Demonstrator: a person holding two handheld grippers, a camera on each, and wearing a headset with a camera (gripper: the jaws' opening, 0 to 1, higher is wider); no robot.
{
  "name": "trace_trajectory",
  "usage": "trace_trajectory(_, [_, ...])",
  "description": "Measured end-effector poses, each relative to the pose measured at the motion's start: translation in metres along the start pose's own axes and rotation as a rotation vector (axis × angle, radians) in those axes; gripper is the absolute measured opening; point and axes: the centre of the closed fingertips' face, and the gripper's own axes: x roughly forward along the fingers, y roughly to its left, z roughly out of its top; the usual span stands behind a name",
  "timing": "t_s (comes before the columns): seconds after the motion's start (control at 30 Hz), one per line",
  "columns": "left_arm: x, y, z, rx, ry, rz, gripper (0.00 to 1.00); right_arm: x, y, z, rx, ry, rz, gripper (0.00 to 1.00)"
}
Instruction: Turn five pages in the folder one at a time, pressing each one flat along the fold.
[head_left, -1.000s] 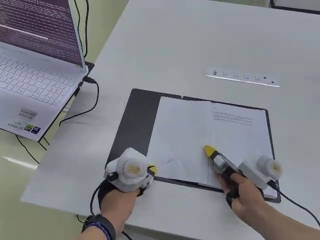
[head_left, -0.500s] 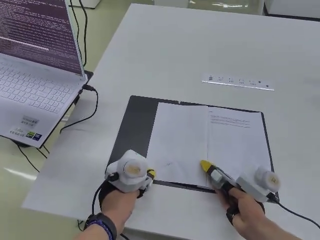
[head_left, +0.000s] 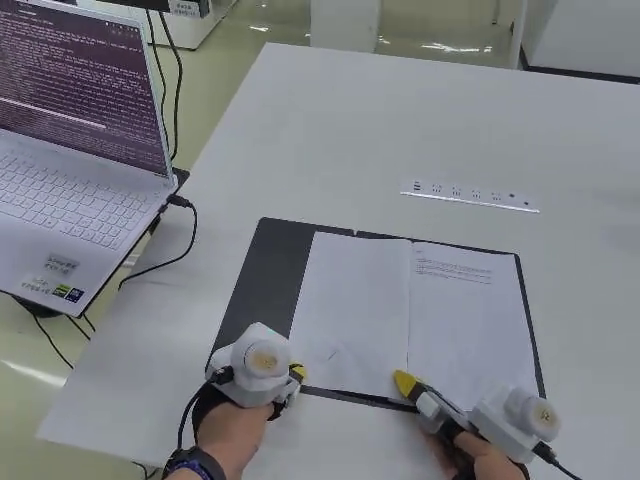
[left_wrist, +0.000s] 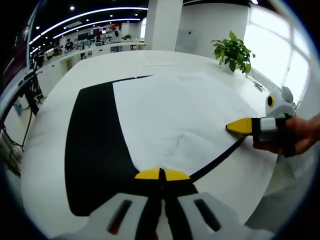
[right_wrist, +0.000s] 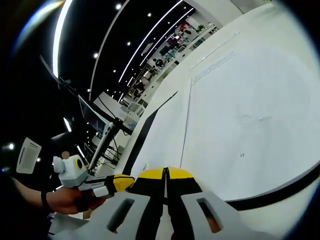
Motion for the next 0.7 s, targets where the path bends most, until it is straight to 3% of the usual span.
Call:
trace_trajectory(0.33, [0.001,0.0,0.0,0.008,0.009,-0.003,0.0,-0.016,0.0,-0.016,0.034,0.012,-0.013,0.0])
trace_trajectory(0.43, [0.001,0.0,0.0,-0.001,0.009,-0.003,0.0,-0.019,0.002,-0.033,0.016,0.09,-0.006,0.0])
trace_trajectory(0.47, [0.001,0.0,0.0,-0.004,0.01,-0.003,0.0,-0.02,0.001,-0.04,-0.021,0.118,-0.019,0.0])
trace_trajectory(0.5, [0.001,0.0,0.0,-0.011,0.012,-0.004,0.0,-0.02,0.01,-0.044,-0.016,0.133,0.004,0.0])
trace_trajectory(0.7, [0.0,-0.001,-0.001,-0.038,0.038,-0.005,0.0,-0.025,0.016,-0.05,-0.026,0.149,0.024,0.0])
